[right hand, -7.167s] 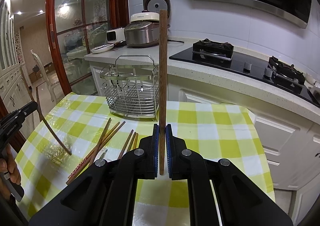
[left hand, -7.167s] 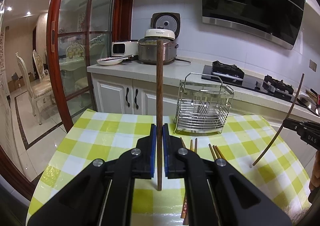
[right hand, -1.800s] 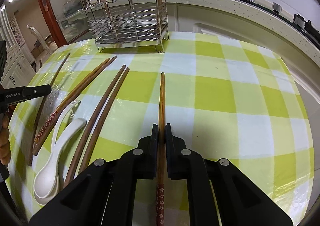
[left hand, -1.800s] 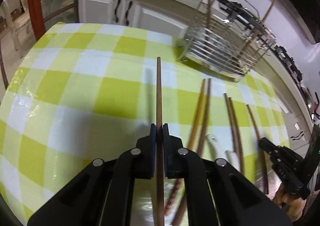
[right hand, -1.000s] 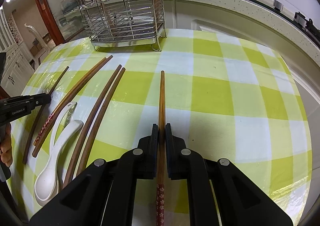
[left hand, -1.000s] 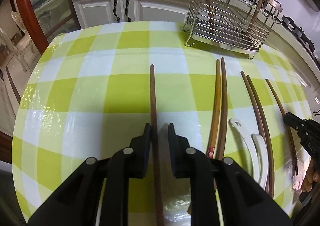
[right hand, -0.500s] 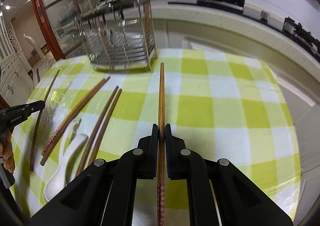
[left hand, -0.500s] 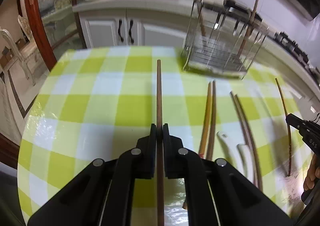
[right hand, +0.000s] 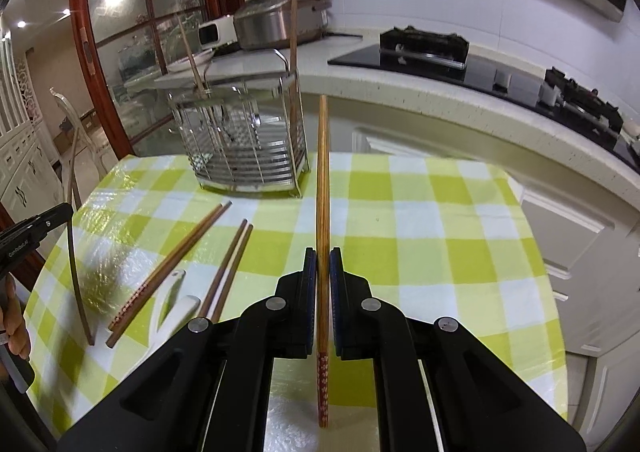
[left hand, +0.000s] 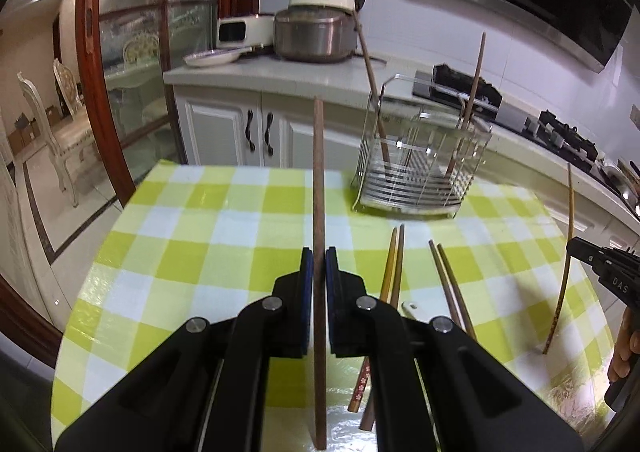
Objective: Organize utensils
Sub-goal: 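Carry both chopsticks upright over the wire rack with both tools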
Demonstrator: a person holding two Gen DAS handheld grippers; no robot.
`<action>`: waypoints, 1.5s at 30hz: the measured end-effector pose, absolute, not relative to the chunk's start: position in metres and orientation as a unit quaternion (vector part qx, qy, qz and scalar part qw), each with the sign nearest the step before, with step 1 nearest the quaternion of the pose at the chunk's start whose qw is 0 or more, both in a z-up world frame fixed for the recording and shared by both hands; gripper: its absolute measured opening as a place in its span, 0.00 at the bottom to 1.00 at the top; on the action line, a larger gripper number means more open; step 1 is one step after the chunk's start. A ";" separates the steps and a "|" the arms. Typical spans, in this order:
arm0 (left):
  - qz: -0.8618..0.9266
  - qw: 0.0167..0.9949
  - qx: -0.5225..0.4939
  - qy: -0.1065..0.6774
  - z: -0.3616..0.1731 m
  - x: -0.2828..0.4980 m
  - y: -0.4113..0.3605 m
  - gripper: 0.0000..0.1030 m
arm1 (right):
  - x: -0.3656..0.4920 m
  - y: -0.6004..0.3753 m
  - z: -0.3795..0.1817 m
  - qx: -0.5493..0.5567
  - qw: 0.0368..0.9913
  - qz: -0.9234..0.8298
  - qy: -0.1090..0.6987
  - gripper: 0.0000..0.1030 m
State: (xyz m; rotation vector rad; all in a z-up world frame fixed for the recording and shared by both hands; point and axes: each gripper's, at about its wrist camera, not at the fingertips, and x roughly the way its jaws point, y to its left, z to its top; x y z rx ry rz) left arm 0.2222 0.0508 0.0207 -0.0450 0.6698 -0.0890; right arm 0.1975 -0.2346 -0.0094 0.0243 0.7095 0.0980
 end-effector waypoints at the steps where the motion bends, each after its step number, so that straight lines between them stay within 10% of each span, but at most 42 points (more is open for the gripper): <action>1: -0.043 0.945 -0.021 0.323 0.023 0.220 0.050 0.06 | 0.195 -0.234 -0.005 0.010 0.939 0.046 0.341 0.07; 45: -0.069 0.966 -0.025 0.249 0.070 0.196 0.030 0.06 | 0.178 -0.222 0.040 -0.002 0.968 0.021 0.251 0.07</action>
